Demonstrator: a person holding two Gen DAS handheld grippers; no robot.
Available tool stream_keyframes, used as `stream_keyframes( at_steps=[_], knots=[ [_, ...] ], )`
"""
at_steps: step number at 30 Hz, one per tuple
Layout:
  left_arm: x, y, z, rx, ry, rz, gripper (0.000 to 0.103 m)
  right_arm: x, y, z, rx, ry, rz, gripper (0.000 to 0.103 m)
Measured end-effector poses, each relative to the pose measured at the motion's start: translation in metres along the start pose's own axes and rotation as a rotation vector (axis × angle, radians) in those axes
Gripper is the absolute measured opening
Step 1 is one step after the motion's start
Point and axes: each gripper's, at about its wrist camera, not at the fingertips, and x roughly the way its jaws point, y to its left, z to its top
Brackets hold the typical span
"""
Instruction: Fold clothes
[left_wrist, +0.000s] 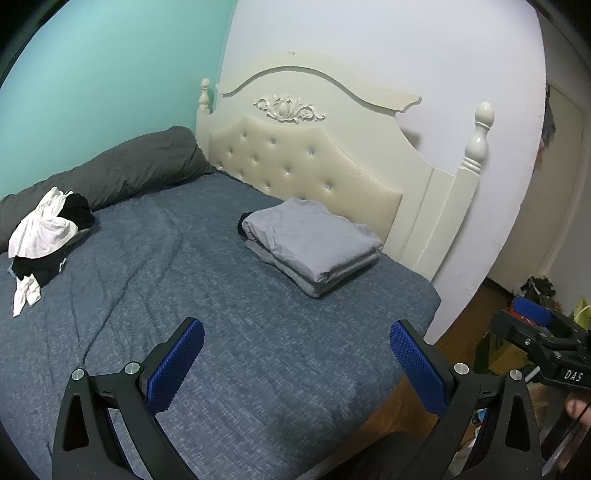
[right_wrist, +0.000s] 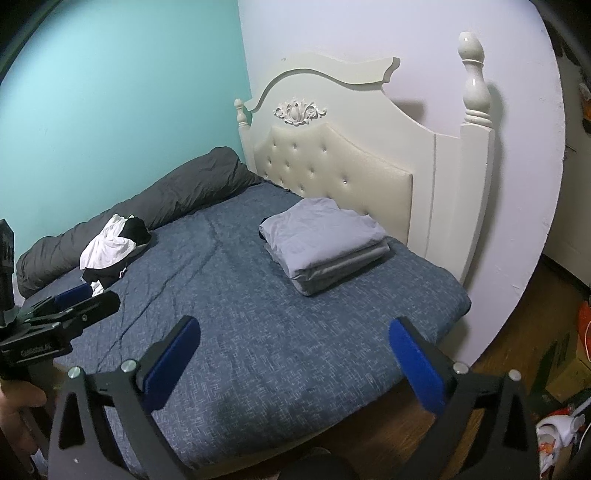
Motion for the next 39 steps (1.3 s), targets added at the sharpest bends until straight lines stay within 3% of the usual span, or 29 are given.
stream_keyframes(
  at_steps=[39],
  knots=[
    [-0.013, -0.001, -0.005, -0.006, -0.018, 0.022, 0.103, -0.005, 0.001, -0.006, 0.002, -0.001, -0.004, 0.103]
  ],
)
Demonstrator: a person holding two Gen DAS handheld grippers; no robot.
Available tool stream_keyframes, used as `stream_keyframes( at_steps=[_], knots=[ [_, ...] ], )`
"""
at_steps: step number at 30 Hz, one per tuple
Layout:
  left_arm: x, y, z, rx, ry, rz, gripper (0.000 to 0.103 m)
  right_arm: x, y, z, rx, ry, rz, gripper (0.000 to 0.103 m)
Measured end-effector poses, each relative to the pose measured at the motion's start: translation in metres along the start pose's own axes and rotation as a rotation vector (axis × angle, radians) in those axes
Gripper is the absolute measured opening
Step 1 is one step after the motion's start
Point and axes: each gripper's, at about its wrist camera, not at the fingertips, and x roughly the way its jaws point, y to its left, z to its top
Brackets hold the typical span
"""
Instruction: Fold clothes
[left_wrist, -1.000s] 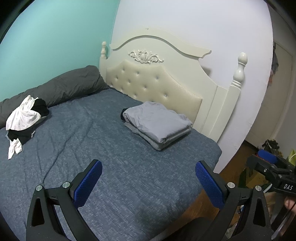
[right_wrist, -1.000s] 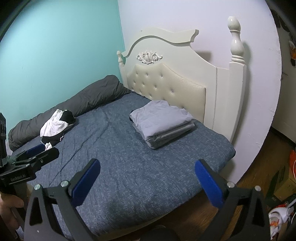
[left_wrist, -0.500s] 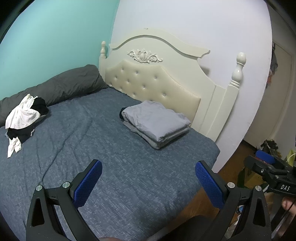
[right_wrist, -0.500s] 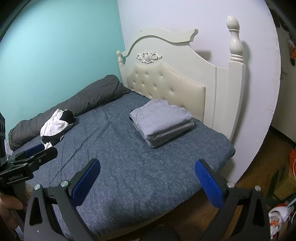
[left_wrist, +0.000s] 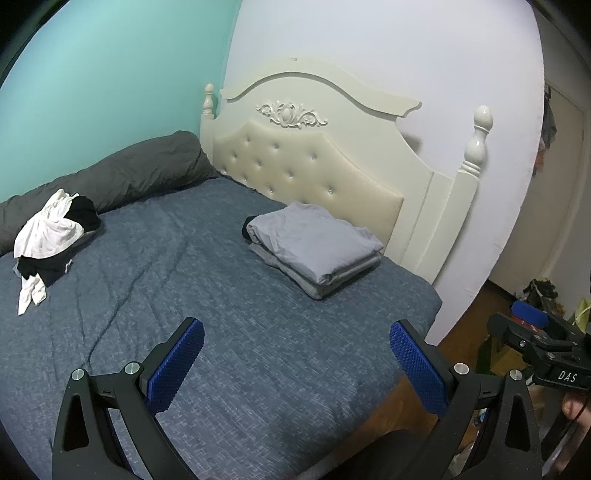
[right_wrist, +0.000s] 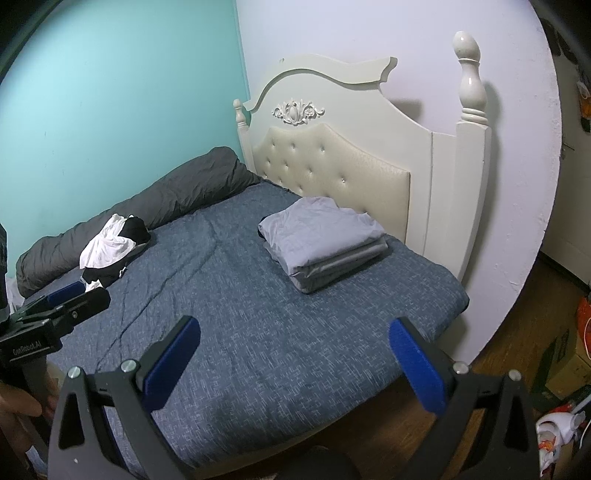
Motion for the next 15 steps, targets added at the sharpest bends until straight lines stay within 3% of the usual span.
stream_keyframes(
  at_steps=[15],
  knots=[
    [-0.0037, -0.001, 0.0011, 0.004, 0.0, 0.014, 0.103, 0.0002, -0.0009, 0.0, 0.003, 0.006, 0.008, 0.103]
  ],
)
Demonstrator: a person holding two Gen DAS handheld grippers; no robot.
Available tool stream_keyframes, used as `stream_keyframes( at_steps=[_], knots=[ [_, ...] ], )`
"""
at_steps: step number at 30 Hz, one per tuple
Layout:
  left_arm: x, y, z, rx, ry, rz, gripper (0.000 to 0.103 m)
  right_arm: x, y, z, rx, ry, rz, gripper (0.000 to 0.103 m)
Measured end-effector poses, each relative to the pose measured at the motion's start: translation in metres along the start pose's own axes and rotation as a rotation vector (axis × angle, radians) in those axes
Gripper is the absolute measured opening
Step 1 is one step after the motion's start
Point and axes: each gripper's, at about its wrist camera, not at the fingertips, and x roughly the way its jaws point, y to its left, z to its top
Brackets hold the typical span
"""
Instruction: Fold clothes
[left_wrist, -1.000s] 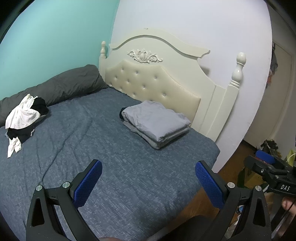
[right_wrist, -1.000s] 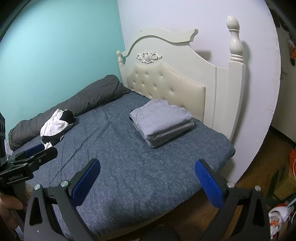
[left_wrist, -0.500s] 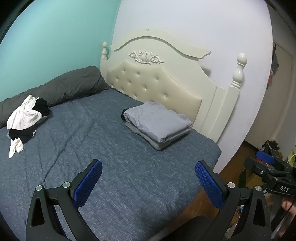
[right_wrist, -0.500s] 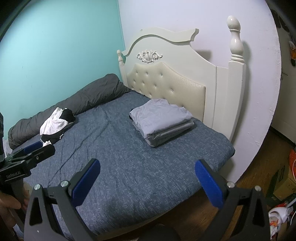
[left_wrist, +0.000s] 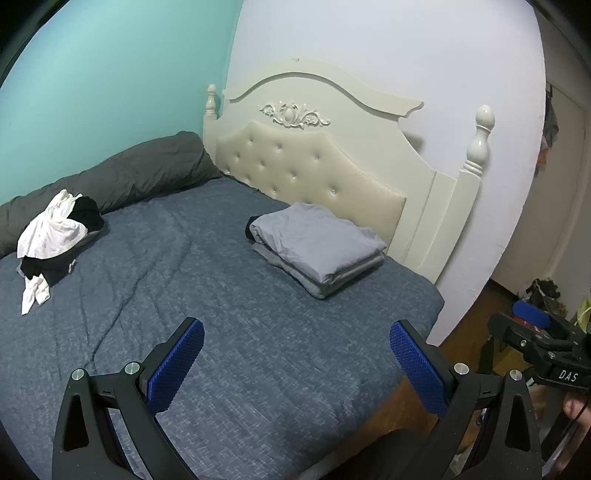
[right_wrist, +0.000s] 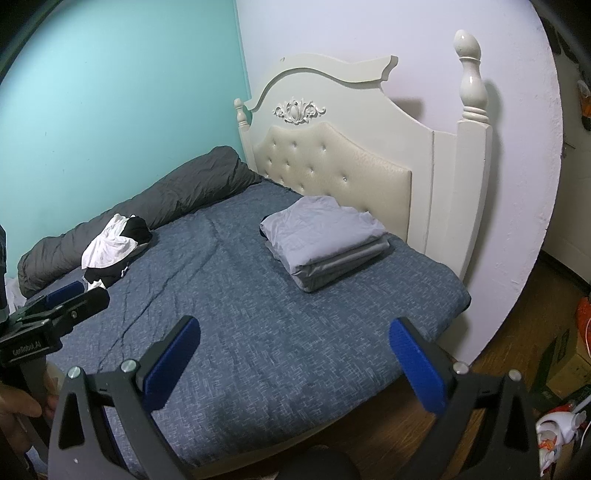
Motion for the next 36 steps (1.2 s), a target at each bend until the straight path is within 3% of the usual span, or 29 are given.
stream_keyframes(
  at_steps=[36],
  knots=[
    [-0.0002, 0.0, -0.0027, 0.0, 0.019, 0.001, 0.103, 0.0002, -0.0004, 0.0005, -0.001, -0.007, 0.002, 0.103]
  ],
)
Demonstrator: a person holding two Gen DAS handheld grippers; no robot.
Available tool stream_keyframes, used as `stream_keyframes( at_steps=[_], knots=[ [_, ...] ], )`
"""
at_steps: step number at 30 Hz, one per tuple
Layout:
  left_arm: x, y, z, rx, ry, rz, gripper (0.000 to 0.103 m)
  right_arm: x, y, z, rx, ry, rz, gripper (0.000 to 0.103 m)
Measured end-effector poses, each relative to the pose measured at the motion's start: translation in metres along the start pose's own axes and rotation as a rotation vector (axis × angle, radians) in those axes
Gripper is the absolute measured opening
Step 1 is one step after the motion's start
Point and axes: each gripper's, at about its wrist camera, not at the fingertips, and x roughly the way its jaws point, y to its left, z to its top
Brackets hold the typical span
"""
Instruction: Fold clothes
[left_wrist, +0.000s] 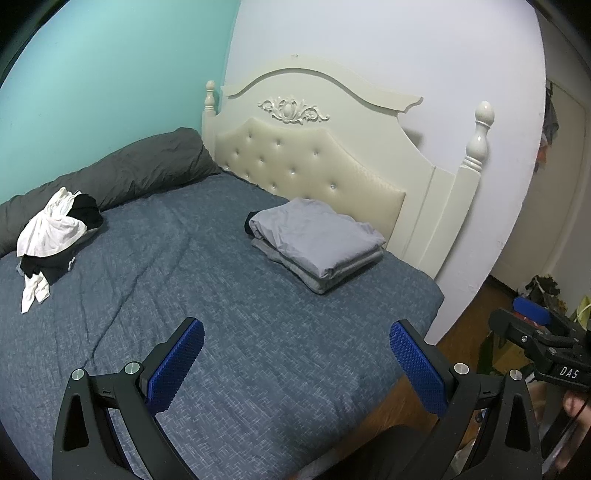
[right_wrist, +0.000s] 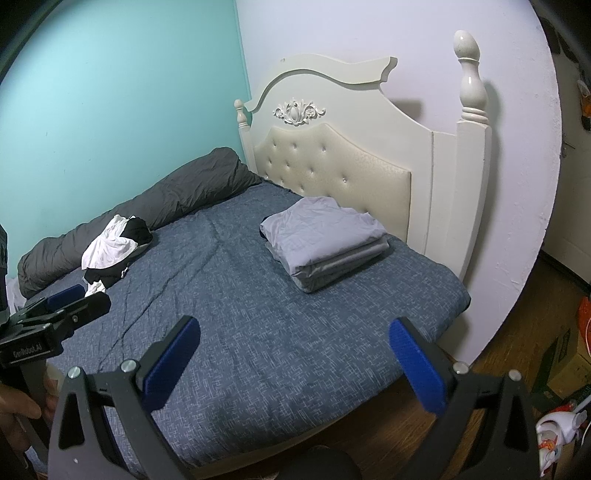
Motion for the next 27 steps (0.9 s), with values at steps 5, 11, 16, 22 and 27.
stream_keyframes(
  at_steps=[5, 11, 16, 22, 27],
  knots=[
    [0.0013, -0.0007, 0.0003, 0.004, 0.006, -0.005, 0.103, 0.0008, -0.0003, -0.0002, 0.001, 0.0, 0.001, 0.103],
    [0.0028, -0.002, -0.0004, 0.007, 0.007, -0.006, 0.103, 0.0011, -0.0005, -0.0014, 0.003, 0.003, 0.0, 0.103],
    [0.0043, -0.0003, -0.0019, 0.003, 0.01, 0.004, 0.103, 0.001, -0.0005, -0.0025, 0.004, 0.003, -0.002, 0.103],
    [0.0046, -0.001, -0.0026, 0.003, 0.012, 0.01, 0.103, 0.0011, 0.0, -0.0031, 0.005, 0.003, -0.007, 0.103],
    [0.0053, -0.0011, -0.0033, 0.001, 0.012, 0.016, 0.103, 0.0014, -0.0012, -0.0027, 0.005, -0.002, -0.008, 0.103]
  ],
)
